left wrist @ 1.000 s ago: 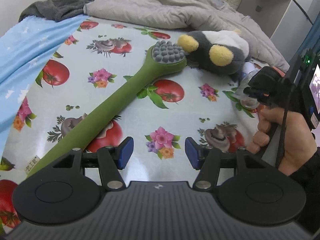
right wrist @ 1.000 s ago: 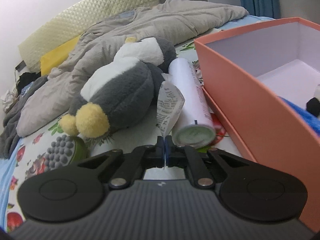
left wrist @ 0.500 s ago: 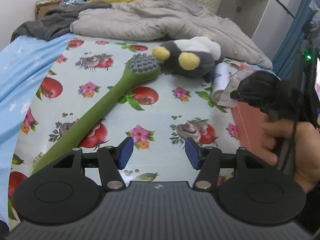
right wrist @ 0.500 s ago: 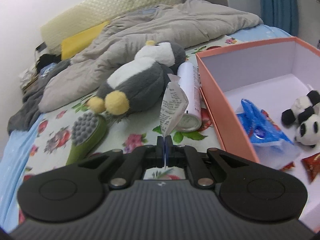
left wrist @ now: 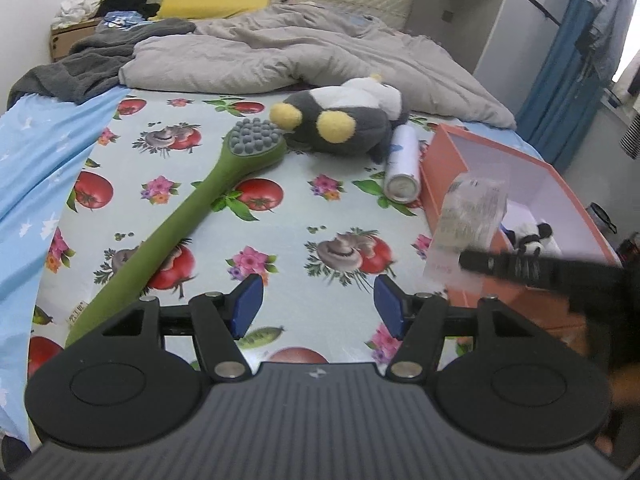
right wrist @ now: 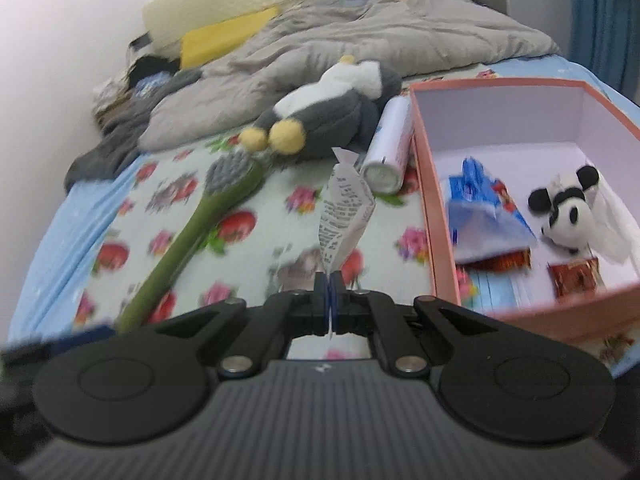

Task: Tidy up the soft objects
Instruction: 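Carry the paper tag with the right tool over the pink box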

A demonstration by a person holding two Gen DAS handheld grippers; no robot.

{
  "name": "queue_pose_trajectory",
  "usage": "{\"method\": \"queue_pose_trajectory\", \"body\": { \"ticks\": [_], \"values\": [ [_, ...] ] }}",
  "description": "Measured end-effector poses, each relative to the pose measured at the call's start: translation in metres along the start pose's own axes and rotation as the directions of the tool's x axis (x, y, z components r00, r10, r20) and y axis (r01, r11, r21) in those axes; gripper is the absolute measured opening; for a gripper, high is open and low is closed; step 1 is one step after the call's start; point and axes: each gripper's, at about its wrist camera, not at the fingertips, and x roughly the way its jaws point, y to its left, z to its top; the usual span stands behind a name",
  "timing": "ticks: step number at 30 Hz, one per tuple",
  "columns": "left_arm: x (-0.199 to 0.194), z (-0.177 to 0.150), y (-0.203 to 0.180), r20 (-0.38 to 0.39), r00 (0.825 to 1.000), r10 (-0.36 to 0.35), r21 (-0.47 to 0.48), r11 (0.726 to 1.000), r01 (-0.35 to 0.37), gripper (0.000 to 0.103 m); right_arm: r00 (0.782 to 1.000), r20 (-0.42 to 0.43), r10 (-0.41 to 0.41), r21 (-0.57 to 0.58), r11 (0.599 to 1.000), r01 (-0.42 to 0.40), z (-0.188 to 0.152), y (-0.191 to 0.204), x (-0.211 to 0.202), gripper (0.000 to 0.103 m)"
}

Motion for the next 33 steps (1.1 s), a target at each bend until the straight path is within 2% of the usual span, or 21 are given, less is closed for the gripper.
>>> {"method": "queue_pose_trajectory", "body": {
  "ticks": [4, 7, 12, 17, 21, 33],
  "values": [
    [-0.007, -0.008, -0.004, -0.02, 1.0, -0.011, 0.011, 1.0, 0.011, 0.067, 0.999, -0.037, 0.024, -0.007, 1.0, -0.024, -0.019, -0.001, -0.024, 0.004],
    [-0.015, -0.008, -0.011, -0.025, 1.0, -0.012, 0.03, 0.999, 0.013, 0.067, 0.999, -0.027, 0.032, -0.008, 0.999, -0.032, -0.021, -0.002, -0.039, 0.004],
    [-0.031, 0.01, -0.031, -0.005, 1.0, -0.012, 0.06, 0.998, 0.013, 0.067, 0.998, 0.027, 0.054, 0.006, 0.998, -0.055, -0.005, -0.009, -0.063, 0.004],
    [-0.041, 0.034, -0.055, 0.037, 0.997, -0.067, 0.082, 0.995, 0.064, 0.067, 0.994, 0.088, 0.058, 0.012, 0.998, -0.059, 0.019, -0.02, -0.081, 0.004],
    [-0.043, 0.051, -0.082, 0.062, 0.992, -0.106, 0.117, 0.988, 0.098, 0.067, 0.992, 0.105, 0.067, -0.005, 0.998, -0.067, 0.037, -0.031, -0.092, 0.004],
    [-0.038, 0.088, -0.143, 0.111, 0.973, -0.201, 0.176, 0.968, 0.18, 0.067, 0.989, 0.145, 0.007, 0.004, 1.0, -0.008, 0.069, -0.082, -0.113, 0.005]
  ]
}}
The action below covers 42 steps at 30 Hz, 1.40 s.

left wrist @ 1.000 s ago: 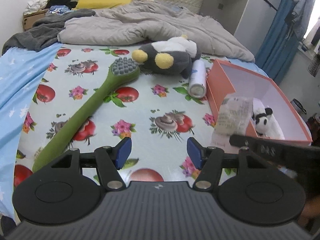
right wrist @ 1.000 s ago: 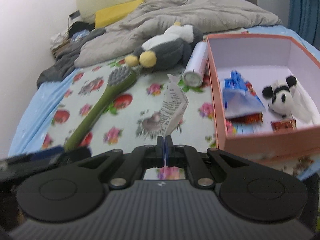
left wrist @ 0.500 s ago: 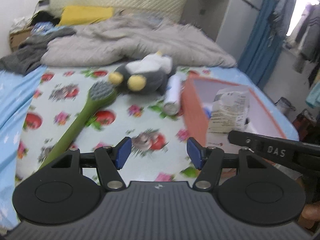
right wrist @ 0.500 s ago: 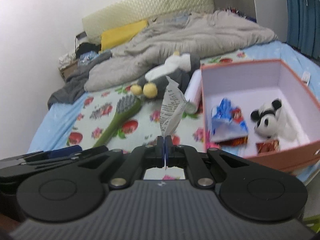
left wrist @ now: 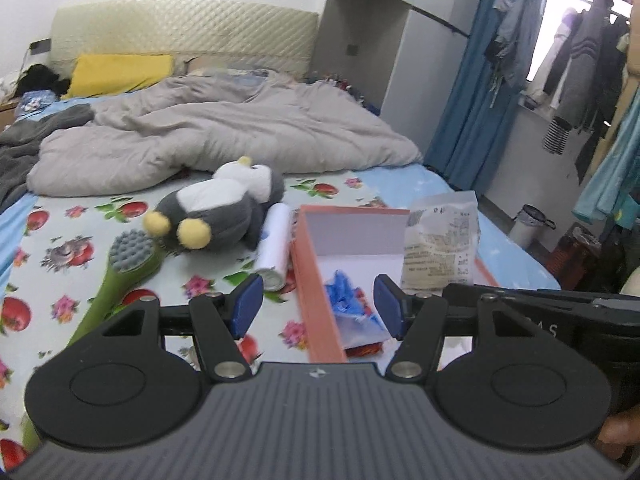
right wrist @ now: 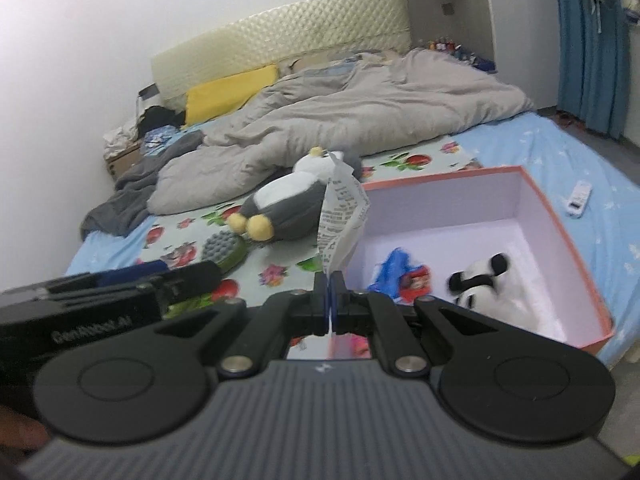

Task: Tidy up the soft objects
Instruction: 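Carry the paper tag with the right tool over the pink box, then open the right tool to drop the tag into the box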

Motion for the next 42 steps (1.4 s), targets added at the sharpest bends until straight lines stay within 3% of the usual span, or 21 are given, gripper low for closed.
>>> {"method": "queue_pose_trajectory", "body": {
  "ticks": [5, 12, 25, 33, 38, 41, 42],
  "values": [
    [0.021, 0.001, -0.016, -0.016, 0.999, -0.034, 0.024, 0.999, 0.035, 0.067, 0.999, -0.003, -0.045, 0.023, 0.999, 0.045, -0.001, -0.026, 0.005, 0.005],
    [0.075, -0.012, -0.024, -0.097, 0.994, -0.058, 0.017, 0.998, 0.06, 0.067, 0.994, -0.086, -0.064, 0.074, 0.995, 0.071, -0.015, -0.064, 0.042, 0.005],
    [0.164, -0.025, -0.031, -0.215, 0.975, -0.048, 0.031, 0.998, 0.056, 0.068, 0.979, -0.188, -0.079, 0.133, 0.985, 0.105, -0.037, -0.113, 0.108, 0.005],
    [0.184, -0.03, -0.033, -0.253, 0.965, -0.072, 0.013, 0.997, 0.078, 0.069, 0.973, -0.218, -0.075, 0.149, 0.983, 0.109, -0.043, -0.123, 0.124, 0.007],
    [0.173, -0.022, -0.033, -0.236, 0.969, -0.079, 0.012, 0.996, 0.084, 0.069, 0.972, -0.222, -0.082, 0.144, 0.983, 0.116, -0.035, -0.125, 0.119, 0.008],
    [0.157, -0.012, -0.036, -0.21, 0.974, -0.088, 0.016, 0.995, 0.093, 0.069, 0.977, -0.191, -0.095, 0.139, 0.983, 0.122, -0.025, -0.122, 0.104, 0.019],
    [0.151, -0.009, -0.037, -0.202, 0.975, -0.092, 0.016, 0.995, 0.097, 0.069, 0.98, -0.173, -0.099, 0.139, 0.982, 0.124, -0.021, -0.12, 0.097, 0.039]
  ]
}}
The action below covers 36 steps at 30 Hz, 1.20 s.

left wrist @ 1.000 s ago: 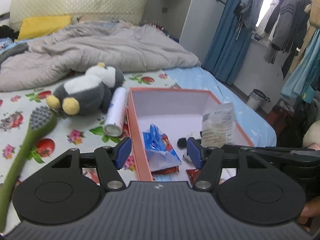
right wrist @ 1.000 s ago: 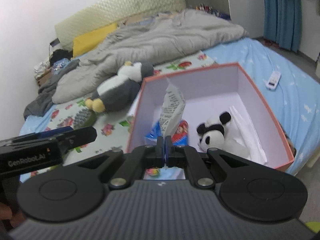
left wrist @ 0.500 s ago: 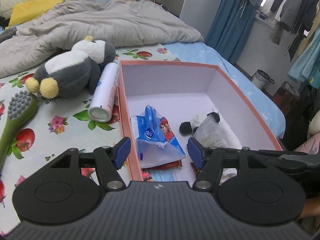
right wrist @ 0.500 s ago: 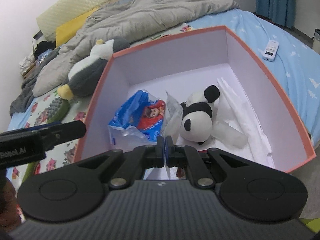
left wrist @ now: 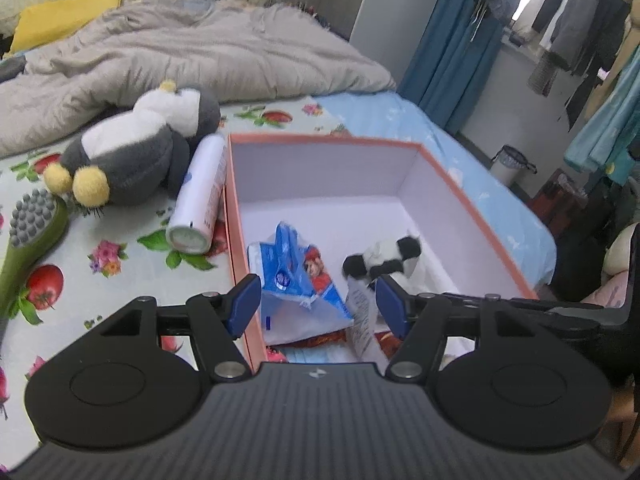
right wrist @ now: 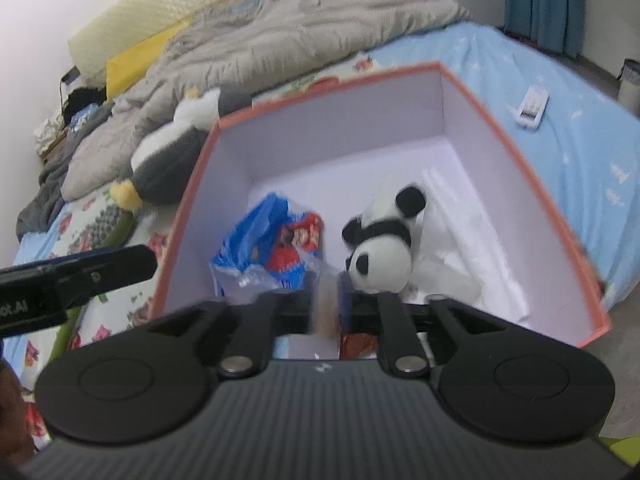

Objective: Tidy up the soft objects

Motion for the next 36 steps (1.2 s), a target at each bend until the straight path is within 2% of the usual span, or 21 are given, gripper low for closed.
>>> {"method": "queue_pose_trajectory", "body": {
  "ticks": [1, 2, 5, 10, 18, 26, 36],
  "values": [
    [-0.007, 0.002, -0.002, 0.009, 1.0, -0.004, 0.002, 1.0, 0.004, 0.069, 1.0, 0.021, -0.002, 0.001, 1.0, 0.002, 0.002, 0.001, -0.008, 0.052],
    [-0.015, 0.005, -0.004, 0.018, 1.0, -0.007, 0.008, 1.0, 0.007, 0.071, 0.999, 0.051, -0.004, -0.003, 1.0, 0.004, 0.005, 0.002, -0.02, 0.053],
    [-0.039, 0.011, -0.012, 0.054, 0.998, -0.012, 0.029, 1.0, 0.01, 0.076, 0.995, 0.099, -0.004, -0.009, 1.0, 0.005, 0.012, 0.005, -0.05, 0.052],
    [-0.081, 0.013, -0.023, 0.118, 0.992, -0.032, 0.044, 0.999, 0.027, 0.076, 0.985, 0.174, -0.016, -0.035, 0.999, 0.022, 0.016, 0.011, -0.097, 0.052],
    [-0.142, 0.0, -0.043, 0.181, 0.982, -0.057, 0.073, 0.996, 0.044, 0.076, 0.968, 0.252, -0.008, -0.076, 0.997, 0.028, 0.0, 0.021, -0.159, 0.052],
    [-0.186, -0.02, -0.058, 0.206, 0.976, -0.07, 0.09, 0.995, 0.052, 0.076, 0.961, 0.276, 0.009, -0.116, 0.993, 0.024, -0.023, 0.029, -0.185, 0.052],
    [-0.197, -0.042, -0.06, 0.187, 0.981, -0.045, 0.087, 0.996, 0.029, 0.076, 0.963, 0.271, 0.005, -0.122, 0.992, 0.029, -0.043, 0.03, -0.193, 0.052]
  ]
}}
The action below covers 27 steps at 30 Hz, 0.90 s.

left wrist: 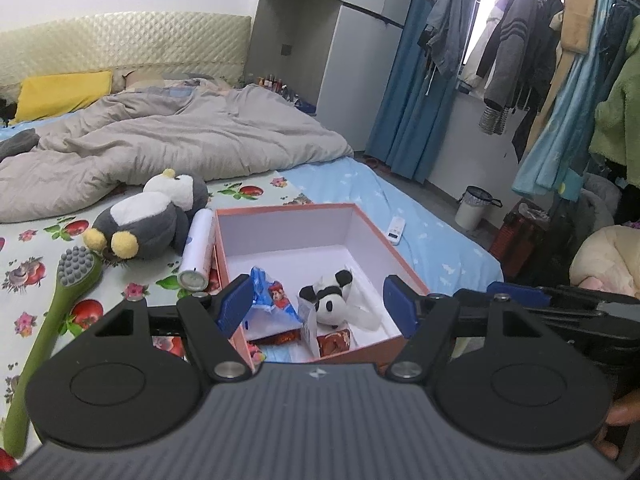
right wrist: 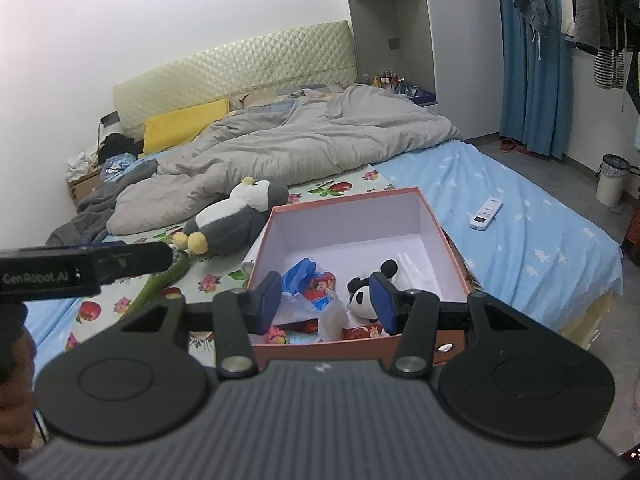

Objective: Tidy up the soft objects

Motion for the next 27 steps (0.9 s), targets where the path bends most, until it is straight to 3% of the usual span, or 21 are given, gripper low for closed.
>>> {"method": "queue_pose_trajectory", "body": {
  "ticks": [18, 19, 20, 22, 24, 27],
  "values": [
    [0.011, -0.029, 0.004, -0.066, 0.998, 0.021, -0.028, 0.999, -0.023, 0.076, 0.999, -0.018, -0.047, 0.004, 0.999, 0.047, -0.021, -0.007, -0.003, 0.052],
    [0.011, -0.03, 0.004, -0.07, 0.997, 0.02, -0.029, 0.999, -0.023, 0.077, 0.999, -0.022, -0.05, 0.003, 0.999, 0.05, -0.022, -0.007, -0.003, 0.058],
    [0.011, -0.03, 0.004, -0.073, 0.997, 0.019, -0.031, 0.999, -0.022, 0.087, 0.998, -0.027, -0.055, -0.002, 0.998, 0.055, -0.022, -0.007, -0.002, 0.065],
    [0.012, -0.03, 0.005, -0.07, 0.997, 0.023, -0.033, 0.999, -0.025, 0.099, 0.998, -0.03, -0.056, -0.014, 0.998, 0.056, -0.023, -0.006, -0.001, 0.095],
    [0.012, -0.03, 0.005, -0.068, 0.997, 0.028, -0.036, 0.999, -0.03, 0.101, 0.998, -0.027, -0.057, -0.018, 0.998, 0.057, -0.024, -0.006, -0.001, 0.103],
    [0.017, -0.029, 0.006, -0.079, 0.996, 0.05, -0.038, 0.998, -0.053, 0.103, 0.996, -0.025, -0.086, -0.022, 0.996, 0.085, -0.025, -0.007, 0.001, 0.103]
  ]
}}
